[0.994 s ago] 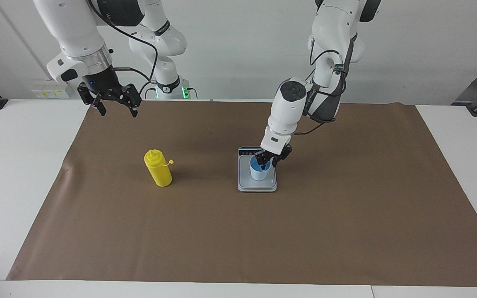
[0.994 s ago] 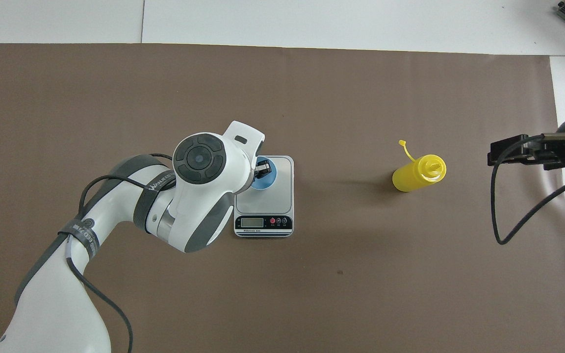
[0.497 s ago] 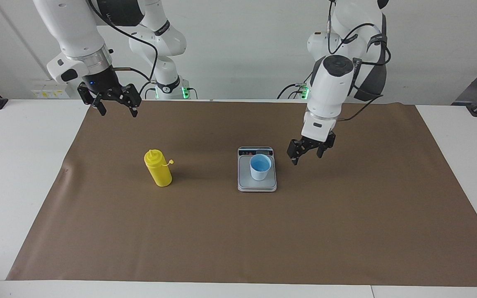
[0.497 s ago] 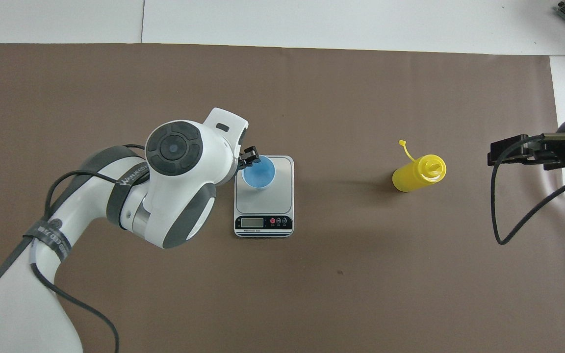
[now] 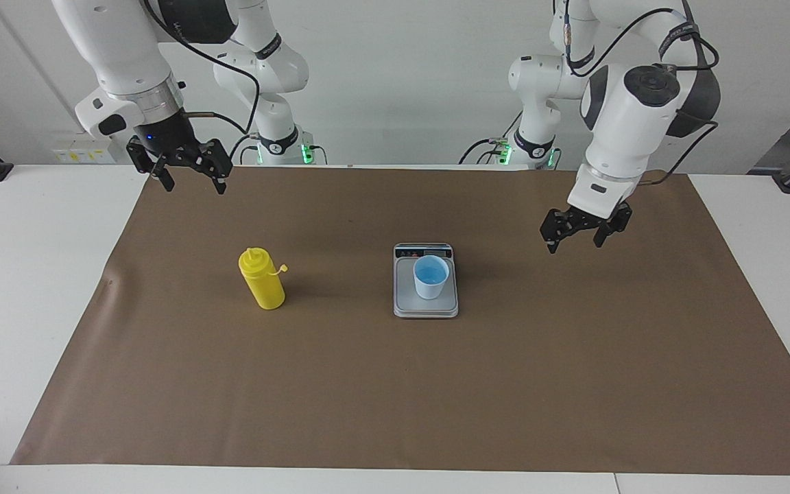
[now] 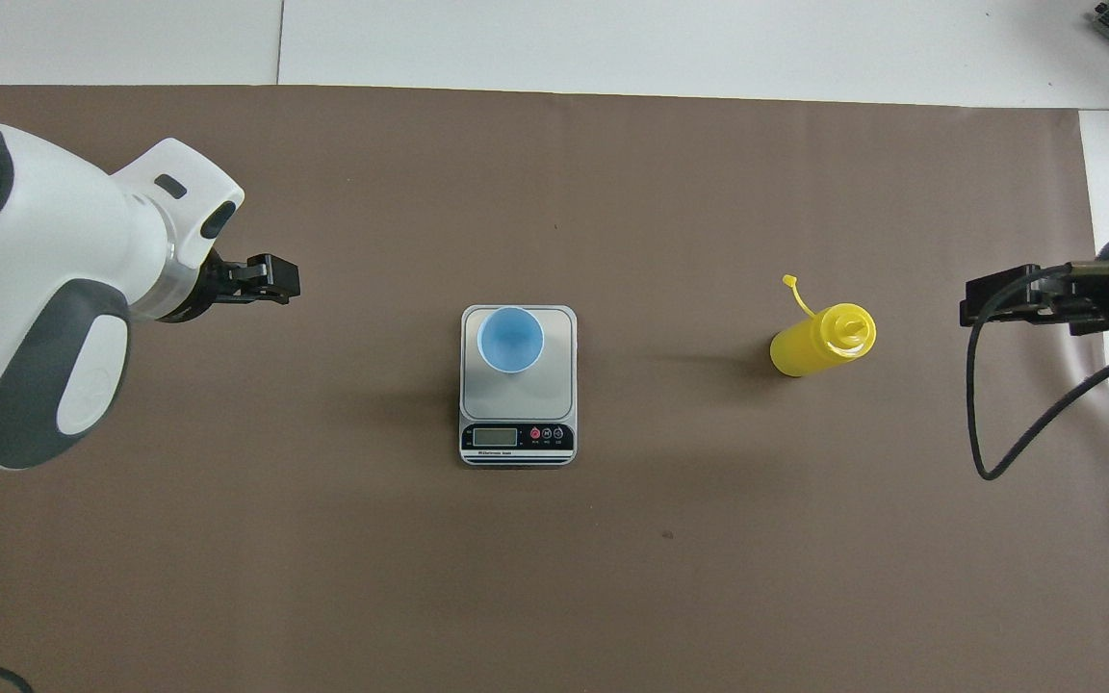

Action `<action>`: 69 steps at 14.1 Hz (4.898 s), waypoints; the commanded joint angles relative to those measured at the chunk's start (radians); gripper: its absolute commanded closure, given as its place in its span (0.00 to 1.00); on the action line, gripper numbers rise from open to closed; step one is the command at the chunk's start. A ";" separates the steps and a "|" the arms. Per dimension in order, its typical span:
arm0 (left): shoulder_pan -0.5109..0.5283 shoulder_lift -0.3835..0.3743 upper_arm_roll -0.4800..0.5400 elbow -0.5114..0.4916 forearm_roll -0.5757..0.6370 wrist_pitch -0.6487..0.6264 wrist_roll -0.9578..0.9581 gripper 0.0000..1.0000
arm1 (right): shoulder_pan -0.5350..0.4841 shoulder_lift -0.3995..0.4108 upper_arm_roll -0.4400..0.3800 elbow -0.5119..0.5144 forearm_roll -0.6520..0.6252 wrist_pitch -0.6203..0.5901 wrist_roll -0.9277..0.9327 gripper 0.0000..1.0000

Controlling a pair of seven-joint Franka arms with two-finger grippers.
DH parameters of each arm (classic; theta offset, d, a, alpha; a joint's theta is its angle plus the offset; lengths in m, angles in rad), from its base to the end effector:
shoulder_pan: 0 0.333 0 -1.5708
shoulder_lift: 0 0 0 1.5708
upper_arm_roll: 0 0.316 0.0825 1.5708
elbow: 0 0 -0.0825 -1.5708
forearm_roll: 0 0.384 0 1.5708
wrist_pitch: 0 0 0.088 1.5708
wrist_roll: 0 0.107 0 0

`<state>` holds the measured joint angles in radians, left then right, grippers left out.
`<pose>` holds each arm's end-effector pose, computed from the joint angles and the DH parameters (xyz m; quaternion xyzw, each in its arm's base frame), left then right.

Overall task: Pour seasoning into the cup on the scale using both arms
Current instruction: 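Release the cup and withdraw the left gripper to rest, then reach the right gripper to the yellow bottle and grasp it, then lift the yellow bottle with the right gripper toward the scale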

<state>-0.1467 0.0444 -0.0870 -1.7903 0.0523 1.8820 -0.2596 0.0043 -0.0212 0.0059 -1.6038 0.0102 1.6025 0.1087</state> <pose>0.5669 -0.1301 0.5220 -0.9994 -0.0056 -0.0287 0.0167 0.5508 0.0067 0.6234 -0.9987 0.0493 -0.0096 0.0056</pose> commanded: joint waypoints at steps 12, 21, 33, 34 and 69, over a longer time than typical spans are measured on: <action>0.141 -0.046 -0.007 0.144 -0.068 -0.219 0.352 0.00 | -0.069 -0.186 0.000 -0.452 0.192 0.390 -0.508 0.00; 0.177 -0.044 -0.008 0.247 -0.103 -0.304 0.330 0.00 | -0.260 -0.047 -0.001 -0.578 0.662 0.474 -1.463 0.00; 0.177 -0.078 -0.008 0.174 -0.104 -0.281 0.319 0.00 | -0.282 0.157 0.002 -0.642 1.060 0.462 -1.995 0.00; 0.177 -0.078 -0.008 0.174 -0.104 -0.282 0.316 0.00 | -0.280 0.185 0.002 -0.642 1.108 0.441 -2.036 0.00; 0.193 -0.103 -0.010 0.120 -0.104 -0.256 0.269 0.00 | 0.227 0.179 0.008 -0.306 0.334 0.761 -1.243 1.00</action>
<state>0.0350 -0.0251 -0.0975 -1.6299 -0.0349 1.6085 0.0000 0.1852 0.1526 0.0151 -1.9472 0.4974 2.3618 -1.2847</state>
